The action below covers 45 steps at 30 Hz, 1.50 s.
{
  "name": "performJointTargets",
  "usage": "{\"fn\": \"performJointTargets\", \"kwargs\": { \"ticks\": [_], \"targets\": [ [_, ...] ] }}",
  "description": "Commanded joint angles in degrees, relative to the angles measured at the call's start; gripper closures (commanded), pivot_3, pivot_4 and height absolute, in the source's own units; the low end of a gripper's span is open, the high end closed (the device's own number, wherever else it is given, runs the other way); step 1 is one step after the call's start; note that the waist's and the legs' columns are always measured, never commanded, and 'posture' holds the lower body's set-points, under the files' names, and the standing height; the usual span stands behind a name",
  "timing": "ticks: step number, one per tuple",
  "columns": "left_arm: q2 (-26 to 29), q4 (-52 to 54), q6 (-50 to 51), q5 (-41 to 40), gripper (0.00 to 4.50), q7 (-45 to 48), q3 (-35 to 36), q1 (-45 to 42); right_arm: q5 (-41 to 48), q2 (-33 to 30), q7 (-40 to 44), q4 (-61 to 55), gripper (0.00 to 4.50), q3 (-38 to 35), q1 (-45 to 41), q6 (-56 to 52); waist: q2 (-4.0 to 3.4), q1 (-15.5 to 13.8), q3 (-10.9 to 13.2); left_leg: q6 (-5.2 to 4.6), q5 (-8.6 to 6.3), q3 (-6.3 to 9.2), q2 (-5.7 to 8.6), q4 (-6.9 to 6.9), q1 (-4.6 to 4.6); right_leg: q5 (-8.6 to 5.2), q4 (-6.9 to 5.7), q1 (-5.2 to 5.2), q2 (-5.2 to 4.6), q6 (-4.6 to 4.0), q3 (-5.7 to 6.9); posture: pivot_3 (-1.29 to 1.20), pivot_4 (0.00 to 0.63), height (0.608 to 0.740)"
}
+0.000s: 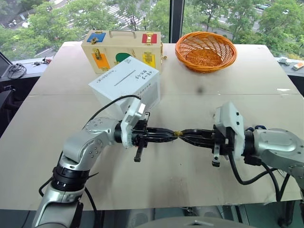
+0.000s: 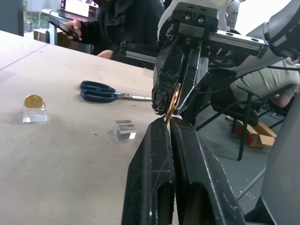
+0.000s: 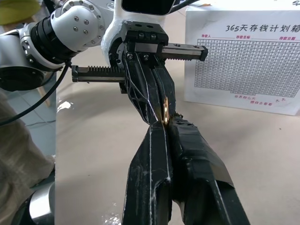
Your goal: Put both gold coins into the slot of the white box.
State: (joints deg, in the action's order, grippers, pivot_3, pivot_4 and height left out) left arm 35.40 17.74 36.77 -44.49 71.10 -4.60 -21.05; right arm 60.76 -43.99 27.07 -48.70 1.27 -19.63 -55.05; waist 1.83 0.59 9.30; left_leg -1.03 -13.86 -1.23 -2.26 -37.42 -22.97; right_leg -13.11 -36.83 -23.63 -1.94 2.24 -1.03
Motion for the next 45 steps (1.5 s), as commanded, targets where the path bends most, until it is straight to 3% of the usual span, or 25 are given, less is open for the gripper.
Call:
{"fn": "performJointTargets", "kwargs": {
  "ticks": [1, 8, 11, 12, 14, 15, 31, 34, 35, 45],
  "targets": [
    [-0.3, 0.9, -0.8, -0.9, 4.47, -0.1, 1.3, 0.2, 1.7, -0.8, 0.4, -2.0, 4.50, -1.1, 0.0, 0.7, 0.00, 0.0, 0.0, 0.00, 0.00, 0.00, 0.00, 0.00, 0.00, 0.00, 0.00, 0.00, 0.00, 0.00, 0.00, 0.00, 0.150, 0.740],
    [-0.8, 0.9, -0.5, -1.8, 4.47, -0.2, 1.9, 0.3, 1.9, -1.3, 0.5, -1.9, 4.50, -0.7, 0.5, 1.2, 0.00, 0.0, 0.0, 0.00, 0.00, 0.00, 0.00, 0.00, 0.00, 0.00, 0.00, 0.00, 0.00, 0.00, 0.00, 0.00, 0.150, 0.740],
    [-0.6, 0.9, -0.8, -1.8, 3.87, 0.1, 2.0, 0.3, 1.8, -1.3, 0.4, -1.8, 4.50, -0.5, 0.4, 1.2, 0.00, 0.0, 0.0, 0.00, 0.00, 0.00, 0.00, 0.00, 0.00, 0.00, 0.00, 0.00, 0.00, 0.01, 0.00, 0.00, 0.150, 0.740],
    [-0.6, 1.0, -0.9, -1.7, 3.87, 0.0, 2.0, 0.4, 1.8, -1.2, 0.3, -1.8, 4.50, -0.5, 0.4, 1.2, 0.00, 0.0, 0.0, 0.00, 0.00, 0.00, 0.00, 0.00, 0.00, -0.01, 0.00, 0.00, 0.00, 0.01, 0.00, 0.00, 0.150, 0.740],
    [-0.6, 1.1, -0.9, -1.7, 3.17, 0.0, 2.0, 0.5, 1.8, -1.3, 0.4, -1.8, 4.50, -0.5, 0.5, 1.3, 0.00, 0.0, 0.0, 0.00, 0.00, 0.00, 0.00, 0.00, 0.00, -0.01, 0.00, 0.00, 0.00, 0.01, 0.00, 0.00, 0.150, 0.740],
    [-0.7, 1.1, -0.8, -1.7, 3.06, 0.0, 2.0, 0.6, 1.8, -1.3, 0.4, -1.8, 4.50, -0.6, 0.5, 1.3, 0.00, 0.0, 0.0, 0.00, 0.00, 0.00, 0.00, 0.00, 0.00, -0.01, 0.00, 0.00, 0.00, 0.01, 0.00, 0.00, 0.150, 0.740],
    [-1.2, 1.4, -1.1, -1.4, 3.06, 0.4, 1.4, 0.8, 1.1, -1.1, 1.6, -1.9, 4.50, 0.4, 0.8, 1.7, 0.00, 0.0, 0.0, 0.00, 0.00, 0.00, 0.00, 0.00, 0.00, -0.01, 0.00, 0.00, 0.00, 0.01, 0.00, 0.00, 0.150, 0.740],
    [-1.1, 1.6, -1.0, -1.4, 4.29, 0.8, 1.1, 0.7, 0.4, -0.9, 2.0, -1.5, 4.50, 0.8, 0.4, 1.8, 0.00, 0.0, 0.0, 0.00, 0.00, 0.00, 0.00, 0.00, 0.00, -0.01, 0.00, 0.00, 0.00, 0.01, 0.00, 0.00, 0.150, 0.740],
    [-1.0, 1.7, -0.9, -1.4, 4.48, 0.9, 1.0, 0.8, 0.3, -0.8, 2.1, -1.5, 4.50, 0.9, 0.4, 1.8, 0.00, 0.0, 0.0, 0.00, 0.00, 0.00, 0.00, 0.00, 0.00, -0.01, 0.00, 0.00, 0.00, 0.01, 0.00, 0.00, 0.150, 0.740],
    [-1.3, 2.6, 0.2, -2.0, 4.48, 1.0, 0.7, 0.8, 0.0, -0.3, 3.1, -1.1, 4.50, 1.6, 0.0, 1.9, 0.00, 0.0, 0.0, 0.00, 0.00, 0.00, 0.00, 0.00, 0.00, -0.01, 0.00, 0.00, 0.00, 0.01, 0.00, 0.00, 0.150, 0.740]
  ]
}}
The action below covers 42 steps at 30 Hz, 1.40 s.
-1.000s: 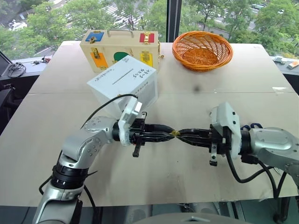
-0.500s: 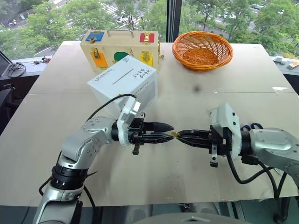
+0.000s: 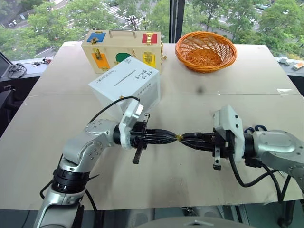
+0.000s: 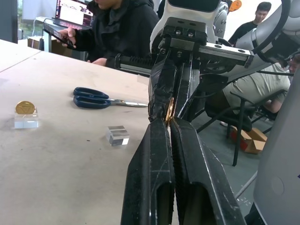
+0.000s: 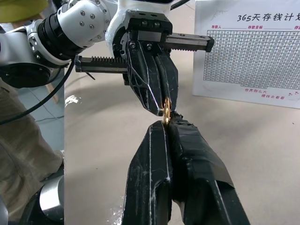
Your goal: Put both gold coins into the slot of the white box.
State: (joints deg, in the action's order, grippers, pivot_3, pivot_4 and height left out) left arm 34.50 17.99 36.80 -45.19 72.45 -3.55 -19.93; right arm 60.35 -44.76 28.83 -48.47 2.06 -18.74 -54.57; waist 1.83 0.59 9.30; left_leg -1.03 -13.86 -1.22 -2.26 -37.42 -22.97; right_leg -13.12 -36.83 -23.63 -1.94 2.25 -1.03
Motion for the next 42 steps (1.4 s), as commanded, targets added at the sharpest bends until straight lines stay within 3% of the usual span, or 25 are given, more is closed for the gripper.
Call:
{"fn": "performJointTargets", "kwargs": {
  "ticks": [1, 8, 12, 18, 23, 26, 31, 36, 42],
  "targets": [
    [-0.4, 2.4, 0.2, -1.3, 4.48, -0.3, -0.3, -0.3, 0.4, 0.5, 1.4, -1.3, 4.50, 0.9, -1.0, 1.4, 0.00, 0.0, 0.0, 0.00, 0.00, 0.00, 0.00, 0.00, 0.00, 0.00, 0.00, 0.00, 0.00, 0.00, 0.00, 0.00, 0.150, 0.740],
    [-0.4, 2.4, 1.5, -2.1, 4.48, -0.9, 0.5, -0.6, -0.2, 1.1, 1.7, -0.4, 4.50, 0.6, -1.1, 1.6, 0.00, 0.0, 0.0, 0.00, 0.00, 0.00, 0.00, 0.00, 0.00, -0.01, 0.00, 0.00, 0.00, 0.01, 0.00, 0.00, 0.150, 0.740],
    [-0.3, 2.4, 2.0, -2.4, 4.50, -1.6, 1.3, -0.8, 2.3, 1.6, 1.9, 0.4, 3.26, -1.6, -0.9, 1.8, 0.00, 0.0, 0.0, 0.00, 0.00, 0.00, 0.00, 0.00, 0.00, -0.01, 0.00, 0.00, 0.00, 0.02, 0.00, 0.00, 0.150, 0.740],
    [0.7, 3.3, 3.0, -4.3, 4.50, -4.5, 4.3, -0.3, 1.6, -2.8, 2.0, -0.4, 0.43, -7.3, 2.5, 2.8, 0.00, -0.1, 0.0, 0.00, 0.00, 0.00, 0.00, 0.00, -0.01, 0.00, 0.01, 0.00, -0.01, 0.02, 0.00, 0.00, 0.150, 0.740],
    [1.7, 7.6, 4.3, -7.0, 4.50, -11.7, 10.1, 0.6, -2.7, -7.1, 3.4, -2.9, 0.43, -14.8, 9.6, 6.2, 0.01, -0.1, 0.0, 0.00, 0.00, 0.02, -0.01, 0.01, -0.03, 0.01, 0.01, -0.01, -0.01, 0.07, 0.02, 0.00, 0.150, 0.740],
    [2.3, 11.2, 4.5, -8.2, 4.50, -17.5, 13.8, 0.4, -2.5, -6.0, 3.2, -2.8, 0.43, -18.1, 12.6, 8.8, 0.05, 0.0, 0.0, 0.00, 0.00, 0.01, -0.02, 0.01, -0.01, -0.03, 0.01, 0.00, 0.00, 0.15, 0.01, 0.00, 0.150, 0.740],
    [4.6, 15.0, 5.8, -7.0, 4.50, -30.1, 19.5, -3.6, -3.3, -6.3, 3.4, -1.2, 0.43, -18.9, 12.3, 10.4, 0.10, 0.0, 0.1, 0.00, 0.00, -0.01, -0.02, -0.02, 0.03, -0.05, 0.00, 0.01, 0.02, 0.16, -0.02, 0.00, 0.150, 0.740],
    [13.4, 5.2, 16.3, -4.8, 4.50, -41.4, 21.4, -15.4, -4.1, -6.2, 4.4, 0.7, 0.43, -17.7, 9.2, 11.7, 0.21, 0.0, 0.1, 0.01, 0.01, 0.01, 0.00, -0.05, 0.06, -0.04, -0.04, 0.04, 0.04, 0.20, -0.01, 0.00, 0.150, 0.740],
    [20.7, -11.5, 19.9, 0.8, 4.50, -34.4, 13.4, -24.0, -4.0, -3.5, 4.4, 2.3, 0.43, -16.4, 5.4, 14.1, 0.18, 0.0, 0.2, 0.01, 0.00, -0.05, 0.01, 0.04, 0.03, 0.06, -0.01, -0.01, 0.04, 0.35, 0.02, 0.00, 0.150, 0.740]
  ]
}}
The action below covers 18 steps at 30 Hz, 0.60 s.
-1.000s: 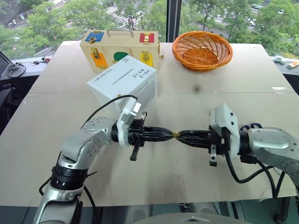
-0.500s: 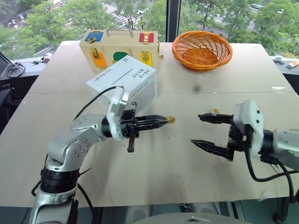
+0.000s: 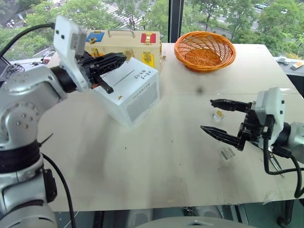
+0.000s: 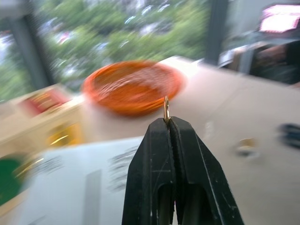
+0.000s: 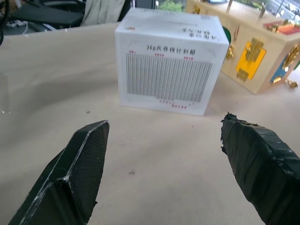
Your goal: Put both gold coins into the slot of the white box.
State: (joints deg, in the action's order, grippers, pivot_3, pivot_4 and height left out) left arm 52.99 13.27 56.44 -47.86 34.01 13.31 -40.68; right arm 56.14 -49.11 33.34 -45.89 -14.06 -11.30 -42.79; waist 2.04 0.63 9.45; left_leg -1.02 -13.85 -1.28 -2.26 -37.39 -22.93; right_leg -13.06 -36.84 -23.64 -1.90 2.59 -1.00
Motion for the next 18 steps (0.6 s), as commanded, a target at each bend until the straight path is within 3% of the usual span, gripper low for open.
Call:
{"fn": "performJointTargets", "kwargs": {
  "ticks": [1, 8, 18],
  "targets": [
    [2.9, -9.1, -0.3, 5.0, 4.50, 5.9, -5.1, -4.4, 0.1, 1.3, -0.4, -0.3, 0.43, 0.1, -2.6, 2.5, -0.03, 0.0, 0.0, 0.00, 0.00, -0.01, 0.00, 0.03, -0.02, 0.00, 0.01, -0.03, -0.01, -0.01, 0.00, 0.00, 0.150, 0.740],
    [4.0, -18.3, -2.6, 12.2, 4.50, 14.8, -12.1, -9.9, -1.3, 2.9, -1.5, -0.5, 0.43, 1.3, -3.4, 3.0, 0.04, -0.1, 0.1, 0.00, 0.00, -0.02, 0.01, 0.03, -0.22, 0.12, 0.07, -0.10, -0.05, -0.22, 0.13, 0.00, 0.150, 0.740],
    [2.4, -19.9, -0.9, 16.5, 4.50, 18.3, -14.0, -11.4, -2.1, 3.3, -2.1, -2.1, 0.43, 0.7, -0.8, 4.2, 0.04, -0.1, 0.1, 0.00, 0.00, -0.02, 0.01, 0.00, -0.23, 0.12, 0.02, -0.12, -0.05, -0.21, 0.14, 0.00, 0.150, 0.740]
  ]
}}
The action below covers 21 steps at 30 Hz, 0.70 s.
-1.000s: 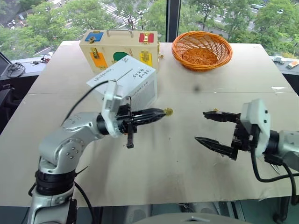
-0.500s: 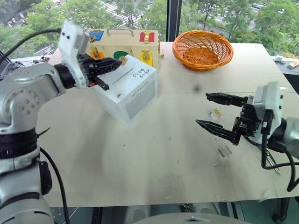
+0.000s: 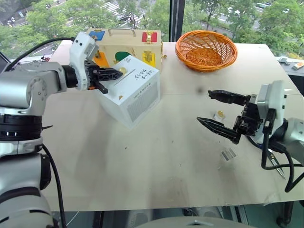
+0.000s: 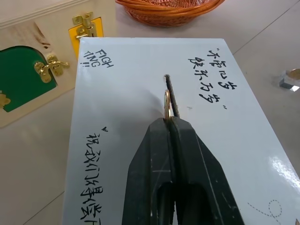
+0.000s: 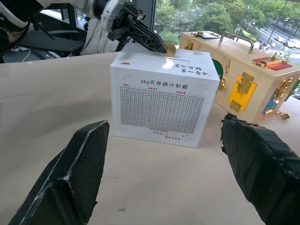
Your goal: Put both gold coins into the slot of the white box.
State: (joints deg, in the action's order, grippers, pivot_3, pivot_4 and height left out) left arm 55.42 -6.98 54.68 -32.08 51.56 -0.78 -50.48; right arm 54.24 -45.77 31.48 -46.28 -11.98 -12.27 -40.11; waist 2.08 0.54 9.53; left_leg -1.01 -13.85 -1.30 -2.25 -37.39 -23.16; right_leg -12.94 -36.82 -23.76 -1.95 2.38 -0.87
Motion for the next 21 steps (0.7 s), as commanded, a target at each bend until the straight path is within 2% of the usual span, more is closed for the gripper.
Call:
{"fn": "performJointTargets", "kwargs": {
  "ticks": [1, 13, 21],
  "targets": [
    [-0.2, 0.3, 1.1, 0.9, 4.50, 0.9, 0.2, -1.8, -0.2, 0.0, -0.2, -1.7, 0.43, -1.4, 0.4, 1.6, 0.00, 0.0, 0.0, 0.00, 0.00, 0.00, 0.00, -0.01, 0.00, 0.00, 0.00, 0.00, 0.00, 0.00, 0.00, 0.00, 0.150, 0.740],
    [-0.3, 1.3, 5.2, 0.3, 4.50, 2.3, 1.9, -1.9, -1.1, -0.1, 0.5, -1.7, 0.43, -0.9, 1.8, 2.4, 0.00, 0.0, 0.0, 0.00, 0.00, 0.01, 0.00, -0.06, 0.01, 0.01, -0.04, 0.01, 0.00, 0.01, -0.02, 0.00, 0.150, 0.740],
    [0.9, 2.0, 2.2, 4.7, 4.50, 2.6, -0.9, -1.0, -1.5, -0.1, 0.8, -1.9, 0.43, -0.7, 2.3, 2.3, 0.00, 0.0, 0.0, 0.00, 0.00, 0.01, 0.00, -0.06, 0.03, 0.01, -0.06, 0.01, 0.00, 0.01, -0.04, 0.00, 0.150, 0.740]
  ]
}}
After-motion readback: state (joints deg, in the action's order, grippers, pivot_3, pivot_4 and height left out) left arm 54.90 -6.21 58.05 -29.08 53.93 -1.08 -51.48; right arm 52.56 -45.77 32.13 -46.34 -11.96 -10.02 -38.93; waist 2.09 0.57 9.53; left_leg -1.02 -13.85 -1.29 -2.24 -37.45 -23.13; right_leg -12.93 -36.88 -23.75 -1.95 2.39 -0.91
